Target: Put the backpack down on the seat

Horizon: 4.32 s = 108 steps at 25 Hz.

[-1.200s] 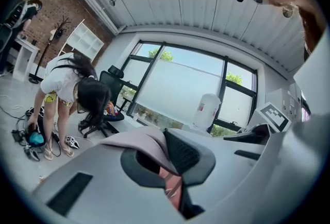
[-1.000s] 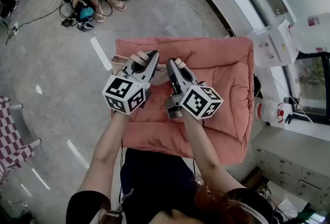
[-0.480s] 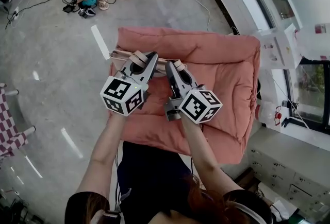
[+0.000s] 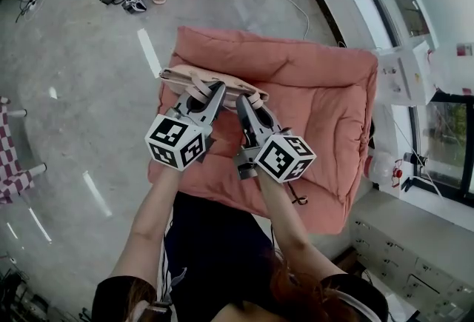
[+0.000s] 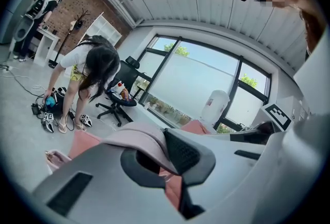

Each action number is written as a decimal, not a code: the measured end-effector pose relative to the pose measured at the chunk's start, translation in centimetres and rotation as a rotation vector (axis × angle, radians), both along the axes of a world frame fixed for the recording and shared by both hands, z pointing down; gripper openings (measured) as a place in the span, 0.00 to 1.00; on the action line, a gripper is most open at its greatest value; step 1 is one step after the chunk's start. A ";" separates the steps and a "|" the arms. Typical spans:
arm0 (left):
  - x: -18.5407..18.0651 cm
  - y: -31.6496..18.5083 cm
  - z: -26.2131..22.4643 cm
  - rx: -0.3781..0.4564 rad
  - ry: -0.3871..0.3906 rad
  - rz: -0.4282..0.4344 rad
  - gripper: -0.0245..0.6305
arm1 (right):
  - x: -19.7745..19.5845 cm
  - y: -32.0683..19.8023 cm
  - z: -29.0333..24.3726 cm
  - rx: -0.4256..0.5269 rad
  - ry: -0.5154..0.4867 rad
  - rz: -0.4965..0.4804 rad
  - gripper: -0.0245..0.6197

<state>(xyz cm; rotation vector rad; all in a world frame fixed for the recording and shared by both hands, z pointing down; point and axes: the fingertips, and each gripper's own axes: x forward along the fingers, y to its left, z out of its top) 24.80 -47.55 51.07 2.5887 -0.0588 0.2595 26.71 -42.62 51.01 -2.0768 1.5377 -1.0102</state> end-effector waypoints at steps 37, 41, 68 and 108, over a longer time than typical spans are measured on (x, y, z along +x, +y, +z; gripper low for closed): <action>-14.3 18.9 11.8 -0.130 -0.164 -0.184 0.07 | -13.2 18.6 10.5 -0.094 -0.088 -0.146 0.14; -15.2 20.3 13.1 -0.142 -0.158 -0.186 0.07 | -14.0 19.9 11.8 -0.095 -0.088 -0.163 0.14; -21.3 31.1 25.7 -0.276 -0.305 -0.191 0.07 | -19.4 28.3 22.5 -0.335 -0.037 -0.193 0.14; -24.5 31.0 24.5 -0.370 -0.342 -0.302 0.45 | -17.8 30.0 20.6 -0.355 -0.414 0.013 0.45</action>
